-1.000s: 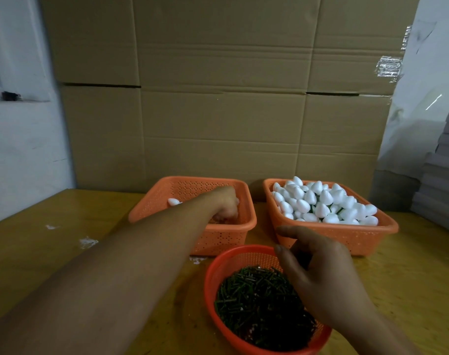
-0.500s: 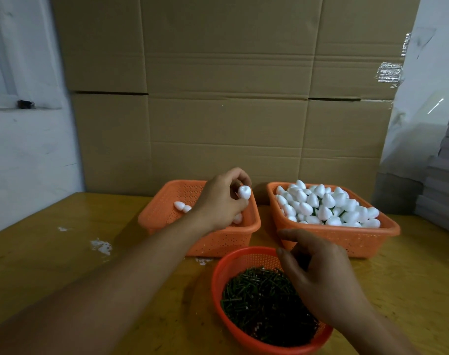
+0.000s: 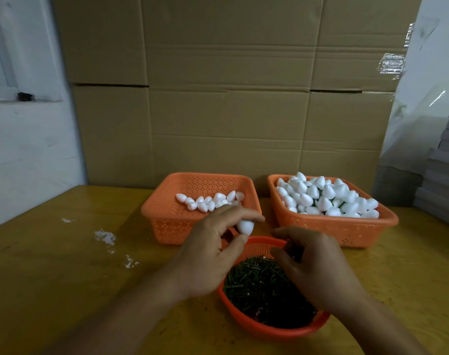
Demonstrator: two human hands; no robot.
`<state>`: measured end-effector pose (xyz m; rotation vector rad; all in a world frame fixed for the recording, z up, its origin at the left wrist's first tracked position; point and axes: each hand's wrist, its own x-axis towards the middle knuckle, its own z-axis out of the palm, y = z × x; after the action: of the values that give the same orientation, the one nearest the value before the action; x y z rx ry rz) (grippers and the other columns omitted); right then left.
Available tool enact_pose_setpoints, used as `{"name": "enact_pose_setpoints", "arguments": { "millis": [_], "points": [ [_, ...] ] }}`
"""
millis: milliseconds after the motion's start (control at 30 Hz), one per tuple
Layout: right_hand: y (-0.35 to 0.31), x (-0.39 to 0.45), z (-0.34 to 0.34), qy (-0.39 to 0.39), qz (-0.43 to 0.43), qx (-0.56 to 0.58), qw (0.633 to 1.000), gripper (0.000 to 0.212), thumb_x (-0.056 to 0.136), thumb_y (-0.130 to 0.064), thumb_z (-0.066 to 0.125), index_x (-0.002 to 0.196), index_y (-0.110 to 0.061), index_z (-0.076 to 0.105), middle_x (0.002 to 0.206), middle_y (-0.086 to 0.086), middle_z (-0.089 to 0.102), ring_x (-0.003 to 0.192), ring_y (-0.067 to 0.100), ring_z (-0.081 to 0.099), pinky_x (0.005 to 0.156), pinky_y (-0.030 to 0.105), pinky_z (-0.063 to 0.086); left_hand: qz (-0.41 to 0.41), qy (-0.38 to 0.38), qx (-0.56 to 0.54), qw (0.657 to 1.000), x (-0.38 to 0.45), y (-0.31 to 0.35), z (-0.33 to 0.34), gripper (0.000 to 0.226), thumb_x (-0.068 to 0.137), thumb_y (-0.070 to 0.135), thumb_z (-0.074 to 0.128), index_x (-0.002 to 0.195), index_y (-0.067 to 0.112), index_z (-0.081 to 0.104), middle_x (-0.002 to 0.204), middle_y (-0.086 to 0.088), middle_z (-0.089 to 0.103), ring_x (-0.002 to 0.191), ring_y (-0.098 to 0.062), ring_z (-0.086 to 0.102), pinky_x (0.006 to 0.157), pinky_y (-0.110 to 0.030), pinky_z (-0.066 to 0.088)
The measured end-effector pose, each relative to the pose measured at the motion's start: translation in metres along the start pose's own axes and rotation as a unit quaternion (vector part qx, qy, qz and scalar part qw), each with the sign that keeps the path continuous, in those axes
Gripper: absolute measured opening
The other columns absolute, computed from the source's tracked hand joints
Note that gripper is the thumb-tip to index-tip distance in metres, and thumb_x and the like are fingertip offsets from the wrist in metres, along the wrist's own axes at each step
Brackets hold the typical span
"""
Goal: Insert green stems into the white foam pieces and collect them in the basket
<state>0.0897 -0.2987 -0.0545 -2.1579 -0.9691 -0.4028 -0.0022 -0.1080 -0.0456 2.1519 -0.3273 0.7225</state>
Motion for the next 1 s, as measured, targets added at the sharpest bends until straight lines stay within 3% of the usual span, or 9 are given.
{"name": "enact_pose_setpoints", "arguments": {
  "millis": [167, 300, 467, 600, 733, 867, 1000],
  "points": [
    [-0.001, -0.001, 0.002, -0.079, -0.012, -0.045, 0.996, 0.026, 0.084, -0.026, 0.078, 0.109, -0.032, 0.075, 0.09, -0.015, 0.074, 0.077, -0.001, 0.066, 0.07, 0.019, 0.054, -0.047, -0.019, -0.073, 0.996, -0.009, -0.002, 0.001, 0.038, 0.092, 0.002, 0.067, 0.121, 0.026, 0.068, 0.118, 0.008, 0.069, 0.117, -0.011, 0.063, 0.1, -0.035, 0.053],
    [-0.002, 0.001, 0.003, -0.145, -0.018, -0.082, 0.986, 0.017, 0.087, -0.027, 0.074, 0.102, -0.033, 0.077, 0.096, -0.015, 0.074, 0.083, 0.0, 0.066, 0.077, 0.023, 0.055, -0.063, -0.026, -0.107, 0.992, -0.013, -0.004, 0.004, 0.035, 0.087, -0.001, 0.071, 0.113, 0.022, 0.072, 0.109, 0.004, 0.073, 0.108, -0.015, 0.068, 0.095, -0.037, 0.056],
    [-0.008, 0.006, 0.008, -0.22, -0.019, -0.141, 0.965, 0.02, 0.09, -0.043, 0.064, 0.104, -0.032, 0.073, 0.095, -0.01, 0.072, 0.085, 0.01, 0.065, 0.08, 0.035, 0.055, -0.024, -0.026, -0.018, 0.999, -0.016, -0.003, 0.006, 0.026, 0.089, 0.022, 0.072, 0.114, 0.029, 0.07, 0.106, 0.014, 0.071, 0.103, -0.011, 0.067, 0.086, -0.034, 0.057],
    [-0.017, 0.006, 0.014, -0.3, -0.029, -0.194, 0.934, 0.036, 0.085, -0.058, 0.061, 0.111, -0.034, 0.067, 0.1, -0.01, 0.069, 0.094, 0.013, 0.064, 0.083, 0.036, 0.054, 0.041, -0.033, 0.047, 0.998, -0.017, 0.0, 0.008, 0.023, 0.102, 0.031, 0.055, 0.122, 0.024, 0.063, 0.097, 0.009, 0.069, 0.09, -0.015, 0.066, 0.074, -0.039, 0.052],
    [-0.023, 0.006, 0.019, -0.337, -0.035, -0.23, 0.912, 0.038, 0.085, -0.058, 0.061, 0.108, -0.029, 0.067, 0.096, -0.007, 0.067, 0.089, 0.017, 0.064, 0.078, 0.036, 0.055, 0.015, -0.034, 0.026, 0.999, -0.018, 0.0, 0.01, 0.026, 0.101, 0.049, 0.042, 0.116, 0.03, 0.052, 0.087, -0.003, 0.067, 0.075, -0.022, 0.066, 0.064, -0.046, 0.052],
    [-0.025, 0.005, 0.023, -0.325, -0.035, -0.24, 0.914, 0.032, 0.088, -0.049, 0.062, 0.112, -0.027, 0.065, 0.1, -0.005, 0.066, 0.091, 0.019, 0.064, 0.078, 0.038, 0.056, -0.028, -0.031, -0.043, 0.998, -0.017, -0.001, 0.009, 0.018, 0.103, 0.043, 0.044, 0.115, 0.029, 0.045, 0.1, 0.005, 0.071, 0.085, -0.013, 0.07, 0.071, -0.029, 0.058],
    [-0.026, 0.004, 0.024, -0.322, -0.02, -0.235, 0.917, 0.023, 0.088, -0.042, 0.064, 0.103, -0.025, 0.066, 0.092, -0.005, 0.065, 0.085, 0.02, 0.065, 0.075, 0.038, 0.057, -0.096, -0.016, -0.145, 0.985, -0.016, 0.001, 0.011, 0.021, 0.101, 0.04, 0.046, 0.113, 0.024, 0.052, 0.107, 0.003, 0.069, 0.095, -0.017, 0.068, 0.078, -0.04, 0.06]
  ]
}}
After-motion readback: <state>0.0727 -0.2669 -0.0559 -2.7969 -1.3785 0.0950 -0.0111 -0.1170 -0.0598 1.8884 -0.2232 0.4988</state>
